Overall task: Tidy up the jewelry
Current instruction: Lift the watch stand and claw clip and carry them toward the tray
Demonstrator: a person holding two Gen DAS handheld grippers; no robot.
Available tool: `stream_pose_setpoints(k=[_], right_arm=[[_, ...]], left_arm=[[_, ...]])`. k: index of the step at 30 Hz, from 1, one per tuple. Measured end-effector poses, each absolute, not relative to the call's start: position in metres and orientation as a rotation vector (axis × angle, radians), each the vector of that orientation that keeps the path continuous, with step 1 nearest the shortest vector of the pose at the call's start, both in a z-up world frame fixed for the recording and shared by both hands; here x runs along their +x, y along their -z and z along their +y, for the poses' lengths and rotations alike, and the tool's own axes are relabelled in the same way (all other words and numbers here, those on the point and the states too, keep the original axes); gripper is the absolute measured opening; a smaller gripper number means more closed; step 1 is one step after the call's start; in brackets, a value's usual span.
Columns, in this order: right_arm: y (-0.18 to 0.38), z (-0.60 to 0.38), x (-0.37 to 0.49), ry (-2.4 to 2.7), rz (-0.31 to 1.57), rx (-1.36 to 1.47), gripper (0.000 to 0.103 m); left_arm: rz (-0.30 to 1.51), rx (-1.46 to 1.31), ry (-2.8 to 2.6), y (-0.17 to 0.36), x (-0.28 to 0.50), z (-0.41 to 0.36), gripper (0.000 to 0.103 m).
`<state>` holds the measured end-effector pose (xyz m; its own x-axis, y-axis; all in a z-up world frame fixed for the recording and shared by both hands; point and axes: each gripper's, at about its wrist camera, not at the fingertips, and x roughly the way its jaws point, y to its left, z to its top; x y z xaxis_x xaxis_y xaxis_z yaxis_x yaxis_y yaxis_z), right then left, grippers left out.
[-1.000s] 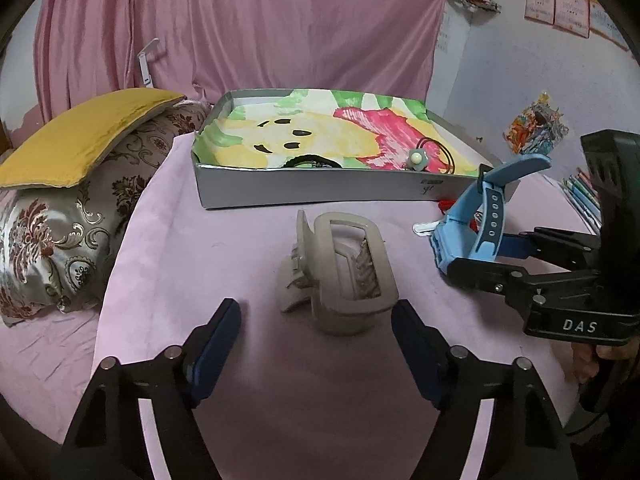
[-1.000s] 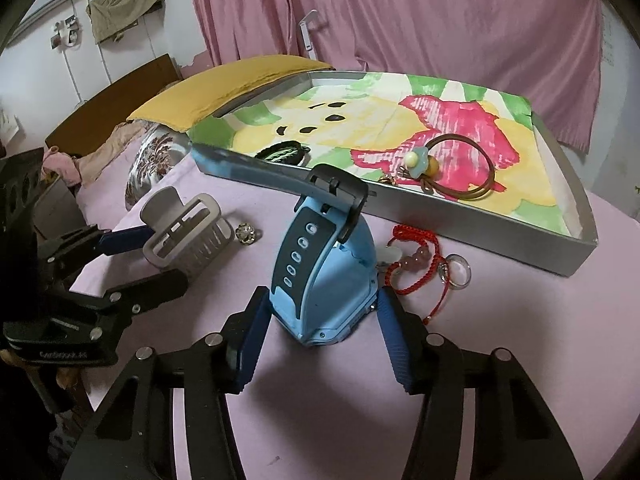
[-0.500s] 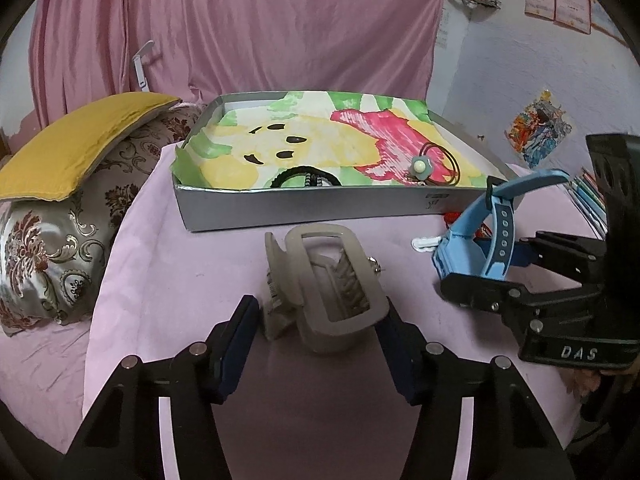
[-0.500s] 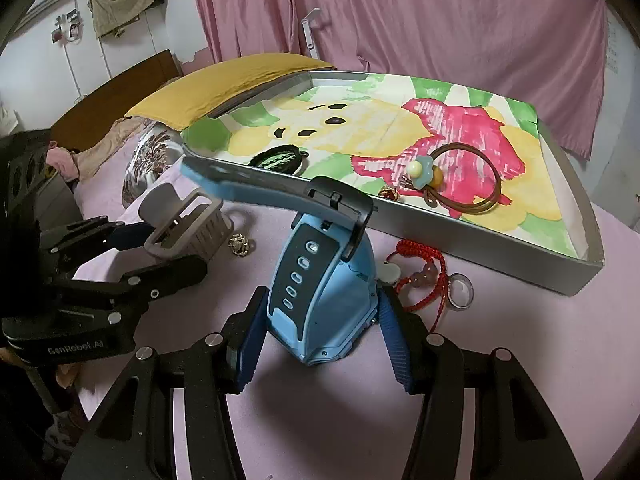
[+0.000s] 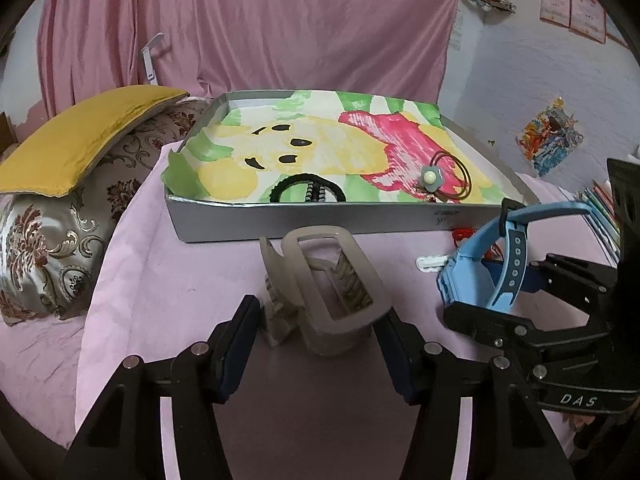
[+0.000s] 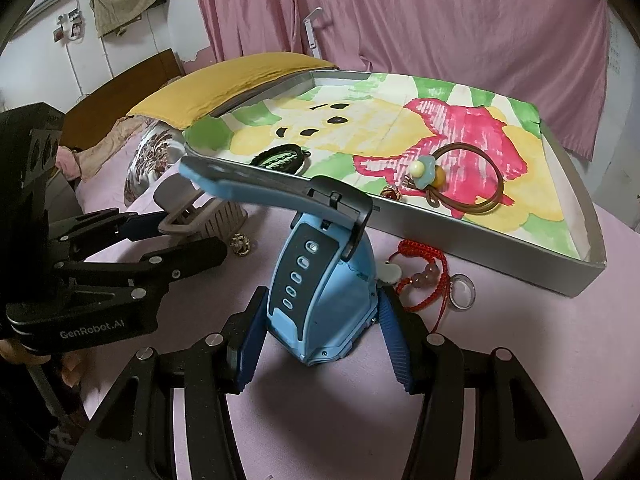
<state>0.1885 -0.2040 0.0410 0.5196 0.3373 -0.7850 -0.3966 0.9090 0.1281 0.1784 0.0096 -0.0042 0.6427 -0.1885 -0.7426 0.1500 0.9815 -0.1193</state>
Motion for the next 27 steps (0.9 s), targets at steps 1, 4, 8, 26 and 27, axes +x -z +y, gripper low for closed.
stream_pose_setpoints(k=[1,4,8,26,27], right_arm=[[-0.041,-0.204,0.188,-0.443,0.925,-0.070,0.049],[-0.042,-0.206,0.185,-0.455,0.922,-0.060,0.049],[-0.044,-0.208,0.173,-0.479,0.911,-0.053,0.048],[-0.040,-0.215,0.156,-0.460,0.891,-0.064,0.050],[-0.040,-0.213,0.156,-0.455,0.891,-0.069,0.051]], left_arm=[[0.848,-0.054,0.193,0.004,0.178,0.010,0.054],[0.838,-0.062,0.200,0.003,0.176,0.012,0.052],[0.827,-0.074,0.217,0.002,0.170,0.014,0.050],[0.803,-0.015,0.250,0.003,0.129,0.005,0.051],[0.803,-0.016,0.249,0.003,0.130,0.005,0.051]])
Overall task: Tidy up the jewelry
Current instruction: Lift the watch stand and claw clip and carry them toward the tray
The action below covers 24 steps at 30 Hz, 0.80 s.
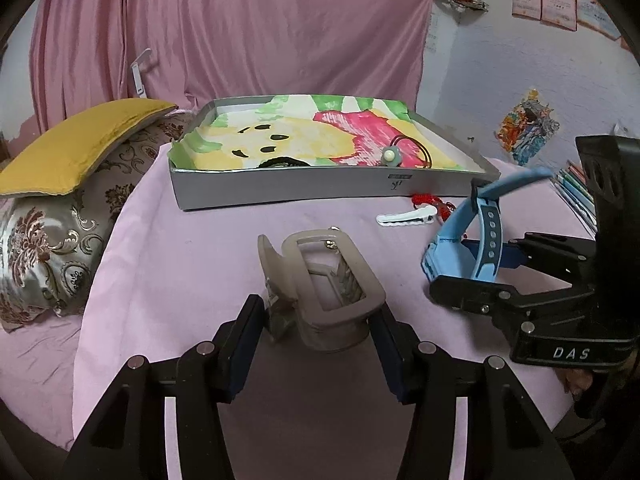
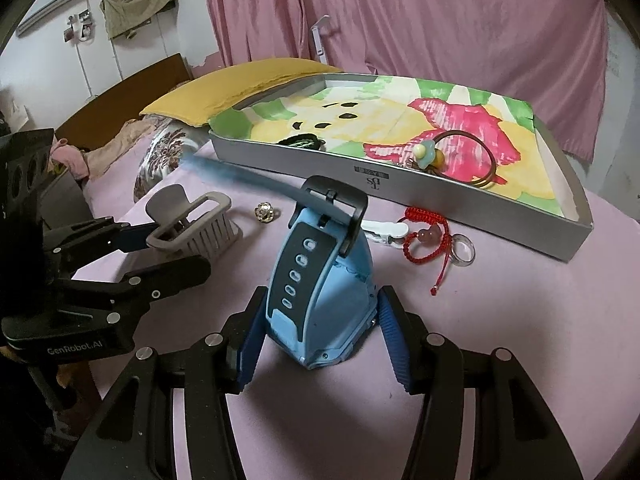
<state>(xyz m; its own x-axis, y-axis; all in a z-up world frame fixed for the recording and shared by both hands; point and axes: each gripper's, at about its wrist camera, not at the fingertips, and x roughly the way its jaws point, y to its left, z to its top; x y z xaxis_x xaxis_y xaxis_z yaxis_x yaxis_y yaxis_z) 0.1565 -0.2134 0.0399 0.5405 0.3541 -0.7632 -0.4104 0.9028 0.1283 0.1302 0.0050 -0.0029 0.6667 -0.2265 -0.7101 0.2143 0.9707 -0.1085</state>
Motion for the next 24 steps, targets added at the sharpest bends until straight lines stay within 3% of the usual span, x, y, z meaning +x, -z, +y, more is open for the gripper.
stream_pose_setpoints(k=[8,10,11,24], right_arm=[[-0.040,-0.207,0.158,-0.435,0.895,-0.105,0.057],[-0.040,-0.207,0.157,-0.430,0.892,-0.107,0.054],[-0.041,-0.208,0.156,-0.431,0.890,-0.107,0.048],[-0.049,-0.216,0.135,-0.447,0.812,-0.099,0.047]], left_arm=[[0.813,-0.054,0.244,0.003,0.139,0.007,0.055],[0.813,-0.062,0.242,0.004,0.141,0.007,0.055],[0.811,-0.065,0.242,0.004,0.142,0.007,0.055],[0.756,-0.071,0.270,0.002,0.132,0.009,0.047]])
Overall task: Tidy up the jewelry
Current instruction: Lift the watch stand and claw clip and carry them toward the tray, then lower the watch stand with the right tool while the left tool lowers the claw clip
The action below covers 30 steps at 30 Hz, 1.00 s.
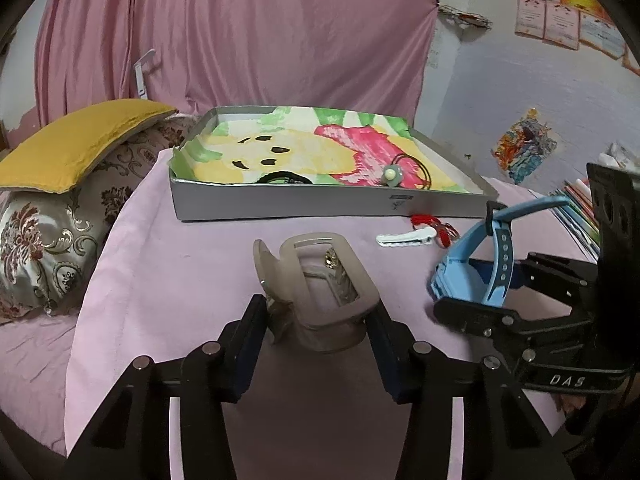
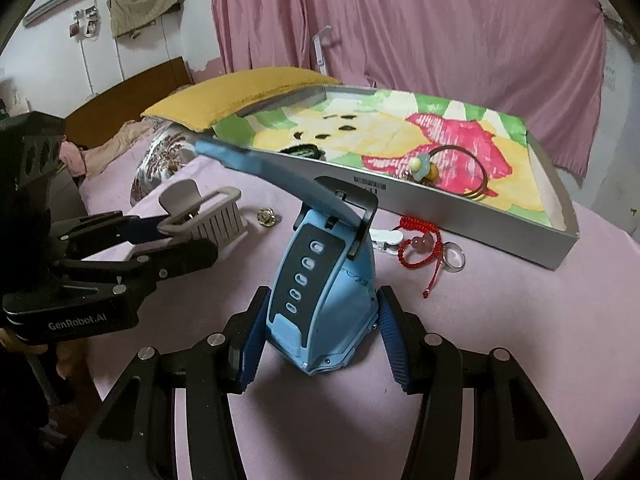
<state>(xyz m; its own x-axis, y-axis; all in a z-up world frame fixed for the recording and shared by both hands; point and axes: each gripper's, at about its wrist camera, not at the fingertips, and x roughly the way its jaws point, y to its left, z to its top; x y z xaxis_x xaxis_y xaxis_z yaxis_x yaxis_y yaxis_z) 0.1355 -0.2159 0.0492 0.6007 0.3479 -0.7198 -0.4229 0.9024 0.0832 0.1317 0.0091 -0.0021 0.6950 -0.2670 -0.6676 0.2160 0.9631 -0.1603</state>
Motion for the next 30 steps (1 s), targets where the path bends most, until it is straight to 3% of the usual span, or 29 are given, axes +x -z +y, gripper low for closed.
stream_pose_setpoints(k=[13,30], right_arm=[[-0.092,-0.226,0.117,-0.365,0.544,-0.092,0.048],[-0.132,-0.245,0.151,-0.280,0.364,-0.131,0.047]], left_arm=[[0.435,-0.098,0.299,-0.033,0.098,0.003,0.047],[0.300,-0.080,0.236,-0.070,0.144,0.008,0.047]])
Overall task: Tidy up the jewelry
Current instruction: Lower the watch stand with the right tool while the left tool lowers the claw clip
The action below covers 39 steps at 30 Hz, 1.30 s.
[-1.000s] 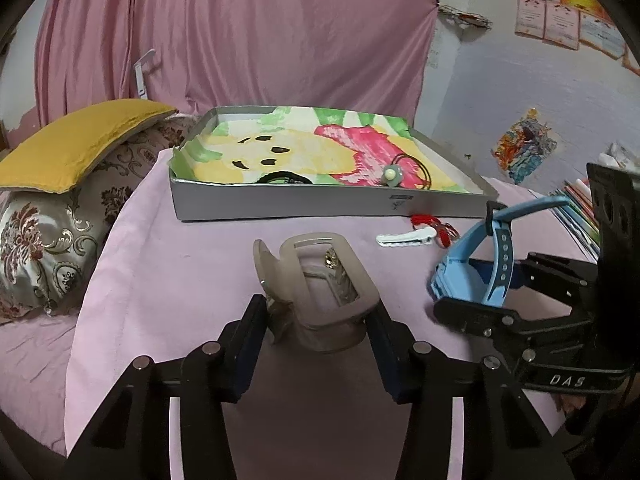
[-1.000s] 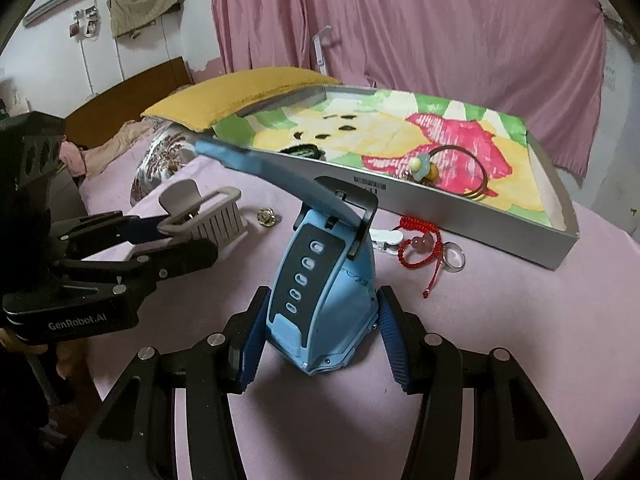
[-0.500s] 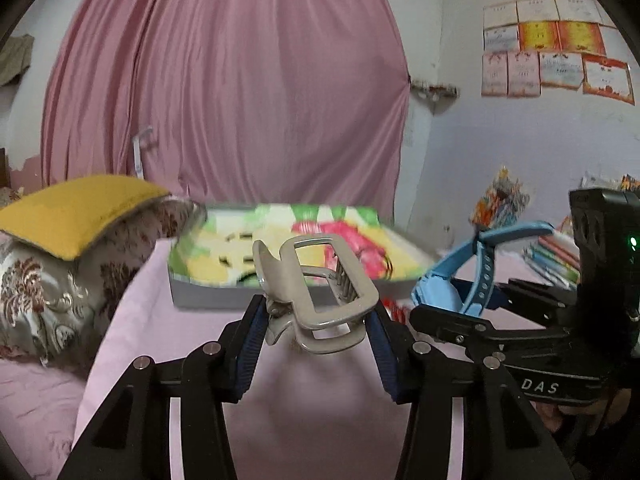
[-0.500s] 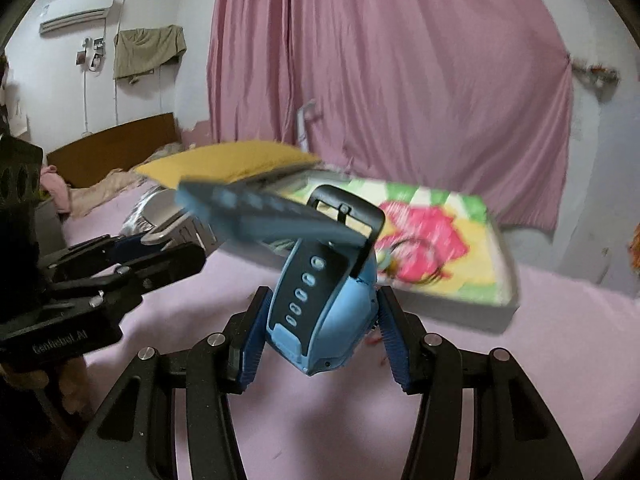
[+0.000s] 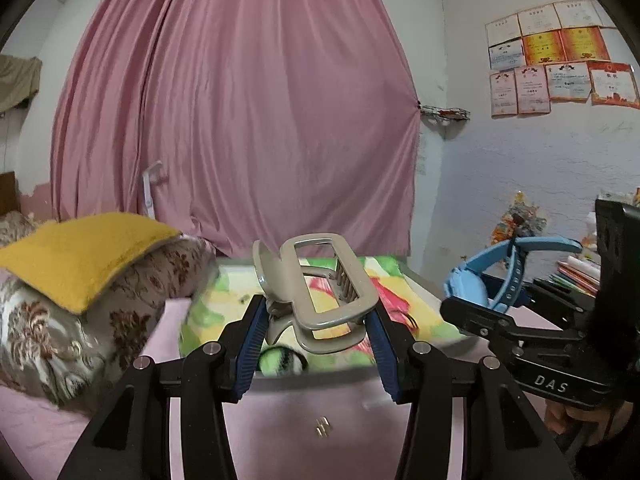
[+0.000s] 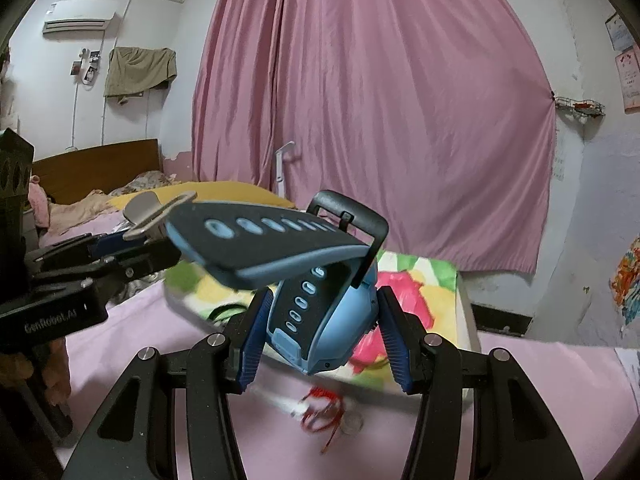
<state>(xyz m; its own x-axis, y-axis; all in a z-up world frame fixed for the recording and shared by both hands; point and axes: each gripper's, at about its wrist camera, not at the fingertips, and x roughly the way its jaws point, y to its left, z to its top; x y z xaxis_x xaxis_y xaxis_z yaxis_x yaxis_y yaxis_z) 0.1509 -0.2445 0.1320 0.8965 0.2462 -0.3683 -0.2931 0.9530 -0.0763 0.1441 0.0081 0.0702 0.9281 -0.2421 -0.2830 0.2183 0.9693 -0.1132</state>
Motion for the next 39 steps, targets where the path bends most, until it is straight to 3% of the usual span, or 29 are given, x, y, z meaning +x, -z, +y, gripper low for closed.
stream_pose_setpoints(k=[6,16,30,35,37,39], right_arm=[[-0.132,-0.246,0.185,-0.258,0.372,-0.126,0.047],[-0.096,-0.245,0.236,-0.247,0.582,-0.075,0.047],[-0.058,-0.254,0.267,-0.280,0.781,0.012,0.048],[-0.058,-0.256,0.270,-0.290,0.779,0.042,0.048],[-0.059,-0.258,0.268,-0.279,0.769,0.048,0.051],[-0.062,-0.260,0.264,-0.283,0.748,0.053,0.053]], left_arm=[[0.301,-0.116,0.238,-0.066,0.186,0.016,0.047],[0.540,-0.140,0.192,-0.037,0.242,0.015,0.047],[0.781,-0.071,0.169,-0.010,0.264,0.001,0.047],[0.782,-0.082,0.178,-0.010,0.263,0.003,0.048],[0.780,-0.094,0.189,-0.011,0.261,0.003,0.049],[0.777,-0.110,0.188,-0.011,0.258,0.006,0.058]])
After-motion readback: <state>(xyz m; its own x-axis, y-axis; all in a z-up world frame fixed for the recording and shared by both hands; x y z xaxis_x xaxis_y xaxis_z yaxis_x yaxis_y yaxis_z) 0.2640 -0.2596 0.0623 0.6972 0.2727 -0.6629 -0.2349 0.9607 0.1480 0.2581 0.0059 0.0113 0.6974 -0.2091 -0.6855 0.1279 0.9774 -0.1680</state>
